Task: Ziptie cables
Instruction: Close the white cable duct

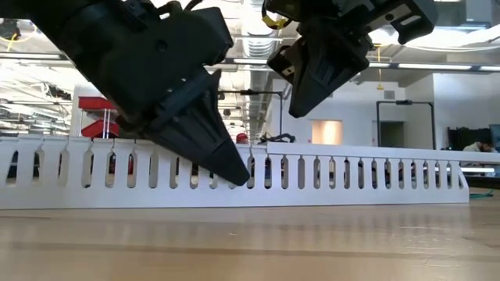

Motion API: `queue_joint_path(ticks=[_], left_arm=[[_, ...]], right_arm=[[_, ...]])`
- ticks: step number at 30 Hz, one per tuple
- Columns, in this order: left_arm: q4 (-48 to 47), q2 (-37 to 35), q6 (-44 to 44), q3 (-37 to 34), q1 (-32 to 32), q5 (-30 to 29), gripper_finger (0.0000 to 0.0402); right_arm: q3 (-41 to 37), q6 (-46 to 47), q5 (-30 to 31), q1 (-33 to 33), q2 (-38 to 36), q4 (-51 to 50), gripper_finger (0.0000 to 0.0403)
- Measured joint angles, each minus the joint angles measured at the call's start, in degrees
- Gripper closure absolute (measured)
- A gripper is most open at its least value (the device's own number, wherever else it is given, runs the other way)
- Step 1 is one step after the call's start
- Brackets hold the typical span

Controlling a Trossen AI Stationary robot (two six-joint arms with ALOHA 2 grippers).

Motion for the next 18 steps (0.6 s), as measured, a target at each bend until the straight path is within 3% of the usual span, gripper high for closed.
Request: queue_joint_path(ticks=[5,13,18], left_arm=[[0.1,0.0,0.0,0.0,-1.0,0.6,0.0086],[3.2,0.0,-1.5,-0.2,-1.2,-5.8,0.0086],[6.1,0.0,-1.3,-1.4,-1.2,-5.2,0.0086]], right_arm=[[0.0,-0.5,0.0,0.0,0.0,0.1,0.0392],[0.0,-0.6,-0.1,-0.5,0.0,-0.4,0.0394],[0.0,-1.1,-0.1,-1.0,0.0,-0.8,0.0394]])
